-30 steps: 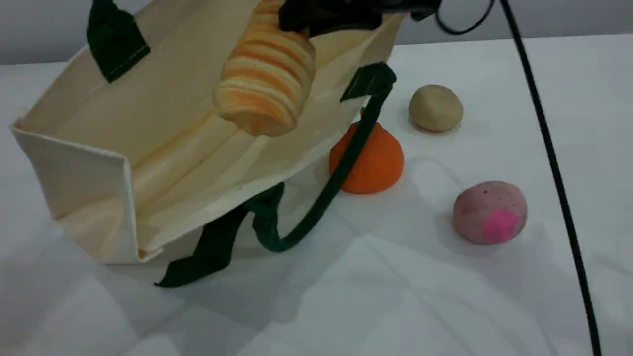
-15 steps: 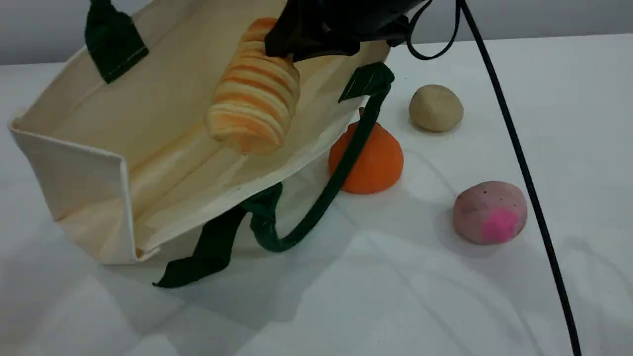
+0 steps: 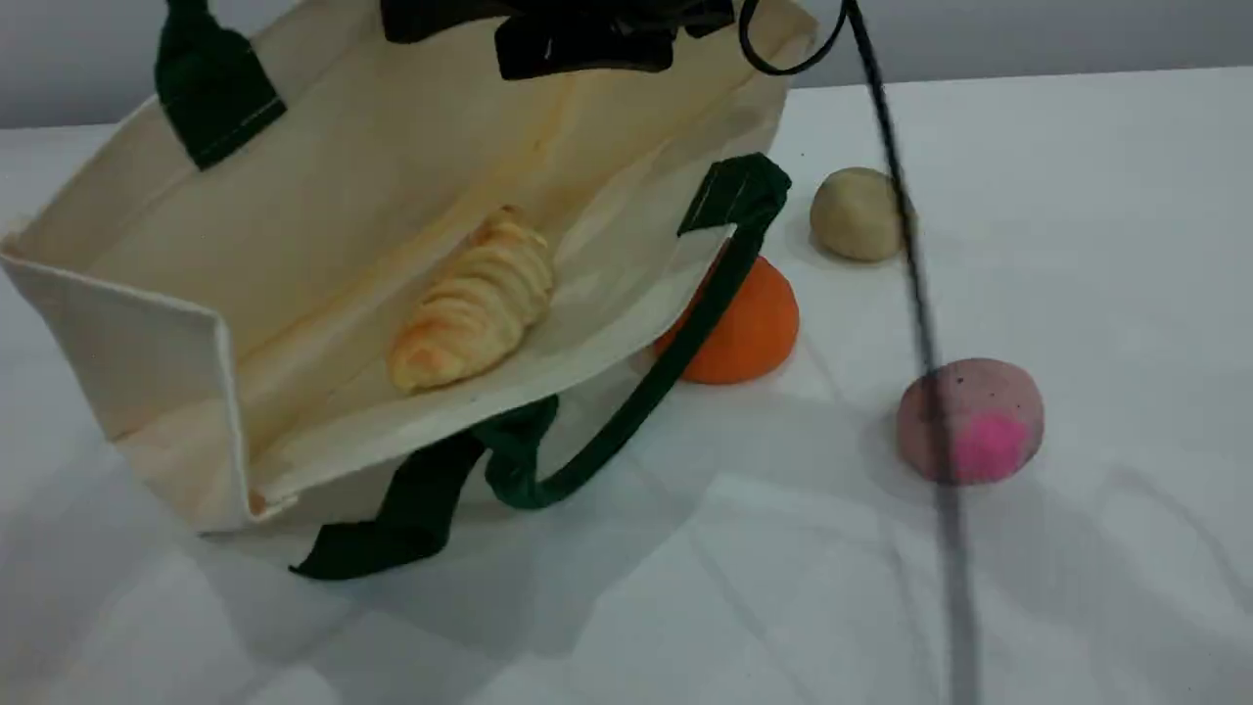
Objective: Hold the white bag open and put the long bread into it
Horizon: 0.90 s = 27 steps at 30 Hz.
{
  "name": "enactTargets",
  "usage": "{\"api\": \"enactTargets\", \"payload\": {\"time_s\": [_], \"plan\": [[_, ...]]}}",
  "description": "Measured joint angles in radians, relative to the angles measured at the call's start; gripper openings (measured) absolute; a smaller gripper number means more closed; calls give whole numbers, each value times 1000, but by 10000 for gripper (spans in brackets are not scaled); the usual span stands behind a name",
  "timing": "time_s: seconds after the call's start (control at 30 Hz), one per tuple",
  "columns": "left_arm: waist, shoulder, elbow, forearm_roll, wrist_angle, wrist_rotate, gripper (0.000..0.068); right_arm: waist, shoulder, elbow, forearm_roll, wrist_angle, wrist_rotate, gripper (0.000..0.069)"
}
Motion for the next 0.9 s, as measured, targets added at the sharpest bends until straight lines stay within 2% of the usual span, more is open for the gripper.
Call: {"api": "enactTargets", "payload": {"time_s": [0.43, 0.77, 0.9], "plan": [[3, -41, 0, 71, -8, 8, 90, -46, -113, 1, -306, 12, 166, 512], [3, -141, 0, 250, -29, -65, 90, -186, -242, 1, -392, 28, 243, 512], [3, -190, 0, 340, -24, -112, 90, -200, -242, 1, -445, 64, 277, 512]]}}
